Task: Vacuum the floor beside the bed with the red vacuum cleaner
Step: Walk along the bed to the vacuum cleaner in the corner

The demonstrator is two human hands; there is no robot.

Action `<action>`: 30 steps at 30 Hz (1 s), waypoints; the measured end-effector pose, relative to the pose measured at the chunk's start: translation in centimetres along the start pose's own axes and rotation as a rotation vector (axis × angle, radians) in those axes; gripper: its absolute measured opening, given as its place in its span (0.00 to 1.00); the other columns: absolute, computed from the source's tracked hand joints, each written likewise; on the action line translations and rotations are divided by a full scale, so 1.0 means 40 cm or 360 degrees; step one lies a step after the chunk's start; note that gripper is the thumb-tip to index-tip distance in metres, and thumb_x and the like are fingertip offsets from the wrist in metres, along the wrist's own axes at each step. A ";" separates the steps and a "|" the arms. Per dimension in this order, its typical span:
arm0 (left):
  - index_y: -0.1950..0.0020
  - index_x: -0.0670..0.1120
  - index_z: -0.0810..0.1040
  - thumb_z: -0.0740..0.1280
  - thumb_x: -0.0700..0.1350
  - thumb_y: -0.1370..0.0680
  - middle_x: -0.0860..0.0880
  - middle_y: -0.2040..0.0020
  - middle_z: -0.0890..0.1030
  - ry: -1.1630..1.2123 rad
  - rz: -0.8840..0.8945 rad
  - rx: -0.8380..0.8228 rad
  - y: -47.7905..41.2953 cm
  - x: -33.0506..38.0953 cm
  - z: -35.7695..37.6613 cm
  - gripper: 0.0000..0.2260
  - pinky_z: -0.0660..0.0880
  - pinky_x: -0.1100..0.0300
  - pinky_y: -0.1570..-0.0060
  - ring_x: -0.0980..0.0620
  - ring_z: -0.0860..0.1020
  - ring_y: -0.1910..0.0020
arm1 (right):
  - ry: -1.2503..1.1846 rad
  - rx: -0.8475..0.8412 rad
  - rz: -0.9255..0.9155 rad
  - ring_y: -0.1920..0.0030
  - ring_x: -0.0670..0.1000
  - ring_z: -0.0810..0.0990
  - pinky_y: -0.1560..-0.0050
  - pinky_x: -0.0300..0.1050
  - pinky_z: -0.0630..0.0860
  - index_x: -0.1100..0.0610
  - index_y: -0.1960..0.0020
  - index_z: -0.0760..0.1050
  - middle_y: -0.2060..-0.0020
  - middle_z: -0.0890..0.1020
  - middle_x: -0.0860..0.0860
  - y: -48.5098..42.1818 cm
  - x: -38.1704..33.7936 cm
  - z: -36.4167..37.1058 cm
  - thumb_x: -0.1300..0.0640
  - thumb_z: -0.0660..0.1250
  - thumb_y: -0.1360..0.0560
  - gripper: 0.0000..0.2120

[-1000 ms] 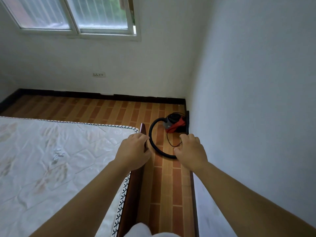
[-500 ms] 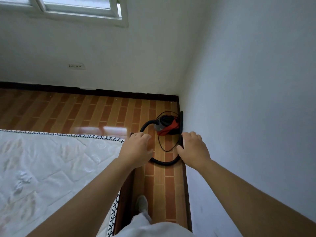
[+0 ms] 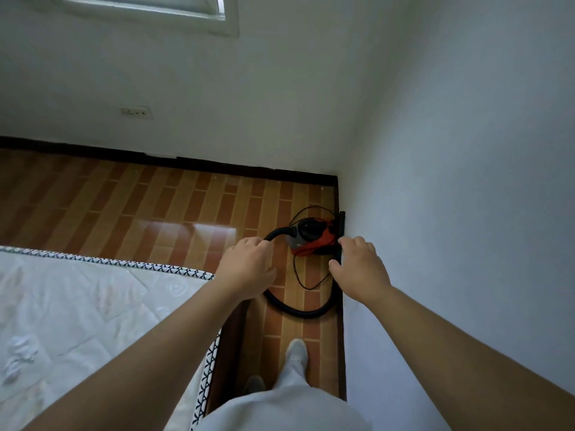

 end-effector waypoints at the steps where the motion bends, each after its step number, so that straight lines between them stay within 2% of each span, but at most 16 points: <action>1: 0.29 0.50 0.72 0.64 0.53 0.21 0.49 0.32 0.75 -0.0011 -0.0019 -0.0011 -0.021 0.000 -0.006 0.21 0.71 0.48 0.33 0.47 0.71 0.32 | -0.0011 -0.0005 -0.0020 0.38 0.54 0.71 0.44 0.46 0.73 0.53 0.28 0.65 0.37 0.73 0.53 -0.033 0.003 -0.002 0.48 0.62 0.20 0.22; 5: 0.30 0.51 0.73 0.65 0.54 0.22 0.50 0.32 0.75 -0.0029 -0.0072 0.0030 -0.102 -0.007 -0.045 0.21 0.72 0.51 0.35 0.48 0.72 0.33 | -0.0016 -0.0029 -0.0104 0.41 0.53 0.72 0.46 0.45 0.74 0.52 0.30 0.67 0.40 0.74 0.52 -0.156 0.002 -0.008 0.48 0.62 0.21 0.21; 7: 0.28 0.50 0.72 0.65 0.54 0.21 0.49 0.30 0.74 -0.0035 -0.0101 0.0057 -0.135 -0.020 -0.069 0.23 0.71 0.50 0.32 0.48 0.71 0.31 | -0.0016 -0.0066 -0.0128 0.42 0.53 0.71 0.47 0.45 0.75 0.52 0.30 0.67 0.40 0.74 0.52 -0.209 -0.010 -0.014 0.48 0.63 0.21 0.21; 9: 0.25 0.49 0.70 0.65 0.53 0.21 0.49 0.28 0.73 -0.0051 -0.0122 0.0070 -0.163 -0.034 -0.088 0.24 0.69 0.48 0.29 0.47 0.70 0.28 | -0.0018 -0.0085 -0.0160 0.41 0.53 0.72 0.46 0.46 0.76 0.52 0.30 0.67 0.40 0.73 0.52 -0.255 -0.029 -0.019 0.48 0.63 0.21 0.21; 14: 0.26 0.49 0.70 0.66 0.52 0.21 0.49 0.28 0.73 -0.0033 -0.0138 0.0052 -0.261 -0.093 -0.104 0.24 0.68 0.50 0.29 0.47 0.69 0.28 | 0.0003 -0.0132 -0.0226 0.41 0.53 0.71 0.43 0.51 0.76 0.52 0.31 0.68 0.40 0.73 0.52 -0.372 -0.094 -0.012 0.48 0.62 0.21 0.20; 24: 0.23 0.49 0.68 0.66 0.55 0.21 0.49 0.26 0.71 0.0043 -0.0119 0.0058 -0.420 -0.221 -0.165 0.27 0.66 0.47 0.26 0.48 0.66 0.25 | 0.0116 -0.0133 -0.0246 0.38 0.54 0.71 0.43 0.52 0.77 0.54 0.30 0.67 0.38 0.73 0.53 -0.560 -0.234 -0.043 0.48 0.60 0.20 0.21; 30: 0.22 0.50 0.67 0.67 0.54 0.21 0.49 0.24 0.70 0.0067 -0.0130 0.0077 -0.495 -0.234 -0.196 0.28 0.65 0.47 0.25 0.47 0.65 0.24 | 0.0140 -0.0159 -0.0222 0.39 0.53 0.71 0.45 0.49 0.77 0.53 0.30 0.67 0.38 0.73 0.53 -0.638 -0.245 -0.056 0.48 0.61 0.21 0.21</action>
Point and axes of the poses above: each hand's wrist, its own y-axis away from the middle knuckle, its own z-axis out of the palm, x = y × z, the point moved 4 cm from there along -y, towards the middle knuckle
